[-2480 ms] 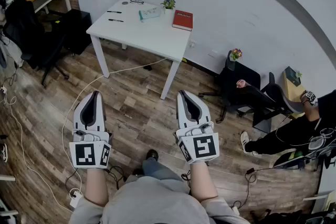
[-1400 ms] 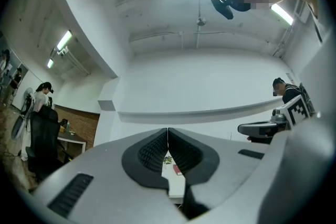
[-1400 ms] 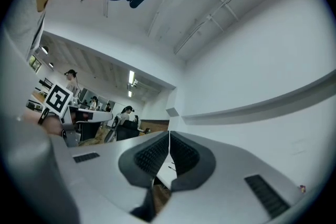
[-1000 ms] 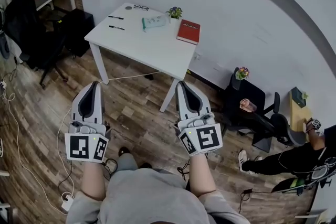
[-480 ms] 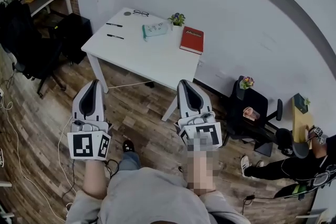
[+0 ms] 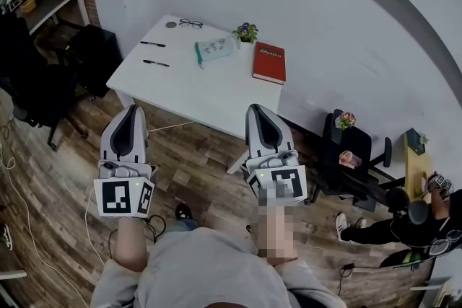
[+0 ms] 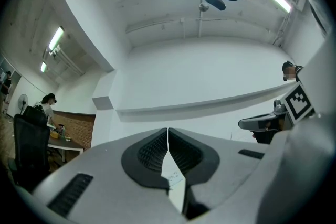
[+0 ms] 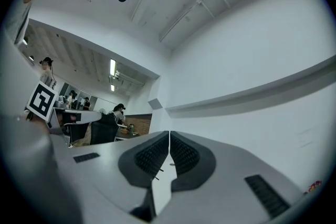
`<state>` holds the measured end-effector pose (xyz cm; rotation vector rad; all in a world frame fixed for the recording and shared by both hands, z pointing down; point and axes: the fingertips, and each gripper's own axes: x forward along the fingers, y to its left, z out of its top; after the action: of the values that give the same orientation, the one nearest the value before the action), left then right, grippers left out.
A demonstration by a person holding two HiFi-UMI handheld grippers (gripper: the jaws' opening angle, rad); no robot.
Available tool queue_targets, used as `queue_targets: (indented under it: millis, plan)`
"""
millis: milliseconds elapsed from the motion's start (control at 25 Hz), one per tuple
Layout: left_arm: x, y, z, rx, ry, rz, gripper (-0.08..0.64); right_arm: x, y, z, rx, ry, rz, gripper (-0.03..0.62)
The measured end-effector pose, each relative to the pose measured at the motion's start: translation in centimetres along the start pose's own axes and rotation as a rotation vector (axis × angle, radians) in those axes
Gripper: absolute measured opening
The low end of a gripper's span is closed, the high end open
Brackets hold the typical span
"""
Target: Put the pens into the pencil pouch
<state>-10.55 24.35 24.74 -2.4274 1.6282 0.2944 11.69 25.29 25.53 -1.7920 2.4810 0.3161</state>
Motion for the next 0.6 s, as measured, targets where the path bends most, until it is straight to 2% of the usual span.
queue_targets:
  millis: [280, 600]
  plan:
    - [3.8, 4.5, -1.0, -0.002, -0.009, -0.024, 0.028, 5.0, 0.4, -0.7, 0.026, -0.005, -0.048, 0.028]
    - [6.4, 6.7, -3.2, -0.027, 0.001, -0.053, 0.028, 7.9, 0.7, -2.1, 0.002, 0.038, -0.071, 0.029]
